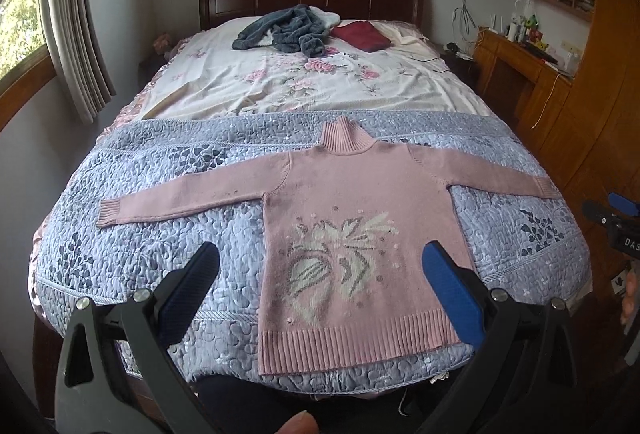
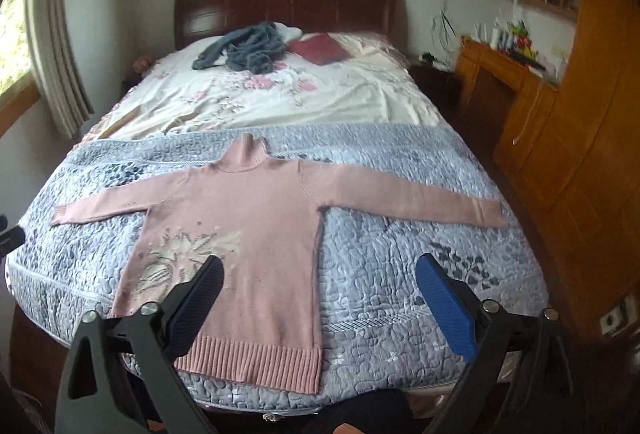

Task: Fold small clothes
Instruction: 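Reach the right gripper to a sweater sleeve cuff and close on it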

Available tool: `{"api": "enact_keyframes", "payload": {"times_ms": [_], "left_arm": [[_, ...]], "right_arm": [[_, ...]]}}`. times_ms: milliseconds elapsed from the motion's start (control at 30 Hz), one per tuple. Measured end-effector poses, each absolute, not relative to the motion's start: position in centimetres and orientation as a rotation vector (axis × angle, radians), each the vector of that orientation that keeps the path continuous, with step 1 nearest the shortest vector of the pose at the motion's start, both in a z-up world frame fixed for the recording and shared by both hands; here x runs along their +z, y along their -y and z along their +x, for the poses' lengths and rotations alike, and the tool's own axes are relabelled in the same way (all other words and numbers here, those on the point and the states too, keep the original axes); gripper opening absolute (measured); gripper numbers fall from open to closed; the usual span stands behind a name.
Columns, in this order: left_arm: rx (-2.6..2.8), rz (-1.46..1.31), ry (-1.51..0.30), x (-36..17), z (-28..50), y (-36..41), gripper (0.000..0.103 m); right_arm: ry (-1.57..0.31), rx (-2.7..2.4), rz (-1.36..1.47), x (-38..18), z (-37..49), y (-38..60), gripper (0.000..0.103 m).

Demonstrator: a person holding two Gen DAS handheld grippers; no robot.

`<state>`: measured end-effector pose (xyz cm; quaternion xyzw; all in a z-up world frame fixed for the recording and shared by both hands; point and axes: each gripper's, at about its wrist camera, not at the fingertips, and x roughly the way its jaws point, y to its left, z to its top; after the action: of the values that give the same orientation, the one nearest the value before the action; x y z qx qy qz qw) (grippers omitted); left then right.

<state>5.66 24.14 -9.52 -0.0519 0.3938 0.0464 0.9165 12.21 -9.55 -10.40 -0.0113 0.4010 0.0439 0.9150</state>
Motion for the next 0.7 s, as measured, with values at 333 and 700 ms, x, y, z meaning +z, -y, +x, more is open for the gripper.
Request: {"api": "enact_keyframes", "payload": {"times_ms": [333, 700], "left_arm": [[0.097, -0.177, -0.737, -12.4, 10.2, -23.8, 0.1], [0.026, -0.315, -0.795, -15.7, 15.9, -22.3, 0.1]], "right_arm": [[-1.035, -0.107, 0.804, -24.4, 24.4, 34.3, 0.042], [-0.778, -0.179, 1.379, -34.6, 33.4, 50.4, 0.039]]}}
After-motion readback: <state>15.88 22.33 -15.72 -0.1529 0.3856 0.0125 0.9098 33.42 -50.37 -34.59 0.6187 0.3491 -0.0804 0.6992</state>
